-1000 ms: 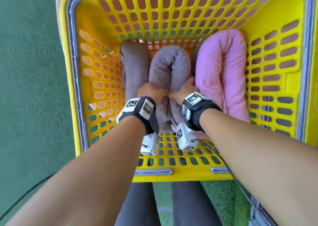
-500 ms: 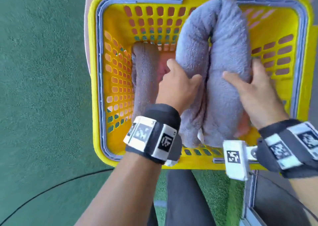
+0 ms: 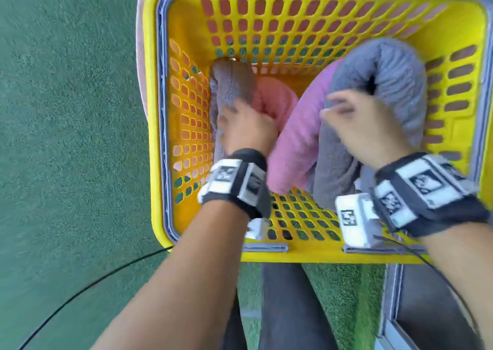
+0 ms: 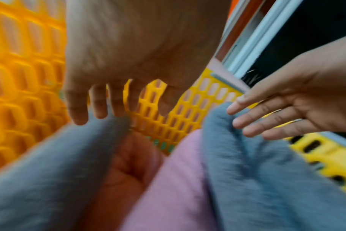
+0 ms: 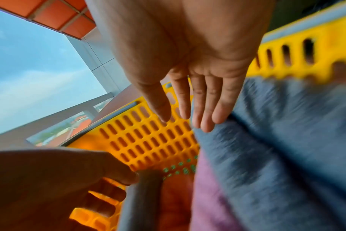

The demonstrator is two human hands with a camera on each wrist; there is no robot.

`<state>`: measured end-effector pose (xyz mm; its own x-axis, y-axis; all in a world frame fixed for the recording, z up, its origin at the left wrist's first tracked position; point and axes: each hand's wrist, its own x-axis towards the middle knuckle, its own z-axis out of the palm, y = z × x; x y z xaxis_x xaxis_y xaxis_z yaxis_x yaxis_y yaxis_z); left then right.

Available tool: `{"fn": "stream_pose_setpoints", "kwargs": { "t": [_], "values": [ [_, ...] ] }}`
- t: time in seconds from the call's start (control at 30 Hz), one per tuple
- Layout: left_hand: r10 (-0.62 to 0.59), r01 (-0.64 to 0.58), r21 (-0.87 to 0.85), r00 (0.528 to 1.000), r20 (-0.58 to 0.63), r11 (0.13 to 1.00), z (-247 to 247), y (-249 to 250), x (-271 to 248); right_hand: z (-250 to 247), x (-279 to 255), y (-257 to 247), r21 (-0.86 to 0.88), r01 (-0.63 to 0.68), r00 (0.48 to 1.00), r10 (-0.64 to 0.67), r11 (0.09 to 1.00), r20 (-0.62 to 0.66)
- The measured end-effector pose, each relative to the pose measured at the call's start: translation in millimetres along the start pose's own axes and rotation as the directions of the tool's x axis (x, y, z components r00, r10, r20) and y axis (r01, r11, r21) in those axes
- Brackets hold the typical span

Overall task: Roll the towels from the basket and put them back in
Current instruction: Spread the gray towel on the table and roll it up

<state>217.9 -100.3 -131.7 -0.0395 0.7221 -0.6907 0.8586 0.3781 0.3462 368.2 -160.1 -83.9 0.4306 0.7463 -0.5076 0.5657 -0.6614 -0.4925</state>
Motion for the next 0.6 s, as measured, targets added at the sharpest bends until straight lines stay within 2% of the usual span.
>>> {"fn": "stream_pose_setpoints", "kwargs": {
  "t": [0.03, 0.1, 0.17, 0.27, 0.33, 0.4, 0.43, 0.47, 0.5, 0.53, 0.57, 0.6],
  "values": [
    [-0.078, 0.078, -0.015, 0.997, -0.018, 0.997, -10, -15, 10, 20, 7, -12, 0.003, 0.023, 0.997, -0.023, 1.0, 0.071],
    [-0.192, 0.199, -0.115, 0.979, 0.07, 0.973, -15, -41, 27, 60, 25, -32, -0.074, 0.116, 0.977, -0.1, 0.99, 0.188],
    [-0.199, 0.241, -0.228, 0.961, 0.191, 0.943, -11, -54, 37, 94, 45, -43, -0.182, 0.23, 0.927, -0.158, 0.956, 0.341],
    [-0.203, 0.261, -0.264, 0.952, 0.228, 0.928, 1, -61, 44, 117, 62, -36, -0.451, 0.328, 0.833, -0.028, 0.83, 0.553],
    [-0.196, 0.217, -0.193, 0.973, 0.122, 0.957, 7, -61, 48, 113, 60, -22, -0.602, 0.411, 0.792, 0.059, 0.684, 0.608],
    [-0.036, 0.026, -0.103, 0.994, -0.104, 0.994, 6, -53, 48, 102, 55, -3, -0.674, 0.524, 0.769, 0.051, 0.521, 0.637],
    [0.087, -0.103, -0.069, 0.975, -0.206, 0.992, 3, -43, 44, 96, 54, 8, -0.711, 0.515, 0.789, 0.059, 0.479, 0.612],
    [0.134, -0.149, -0.064, 0.971, -0.197, 0.987, 3, -32, 41, 91, 54, 17, -0.753, 0.456, 0.83, 0.077, 0.475, 0.552],
    [0.119, -0.128, -0.094, 0.988, -0.098, 0.987, 10, -24, 40, 87, 56, 22, -0.77, 0.377, 0.874, 0.077, 0.514, 0.48],
    [0.017, -0.009, -0.082, 0.996, 0.09, 0.997, 15, -17, 39, 87, 61, 24, -0.751, 0.266, 0.917, 0.081, 0.604, 0.39],
    [-0.068, 0.083, -0.047, 0.964, 0.257, 0.995, 32, -18, 45, 90, 68, 26, -0.714, 0.156, 0.95, 0.095, 0.683, 0.298],
    [-0.174, 0.181, 0.023, 0.893, 0.415, 0.983, 44, -25, 45, 95, 75, 26, -0.671, 0.064, 0.961, 0.134, 0.739, 0.24]
  ]
}}
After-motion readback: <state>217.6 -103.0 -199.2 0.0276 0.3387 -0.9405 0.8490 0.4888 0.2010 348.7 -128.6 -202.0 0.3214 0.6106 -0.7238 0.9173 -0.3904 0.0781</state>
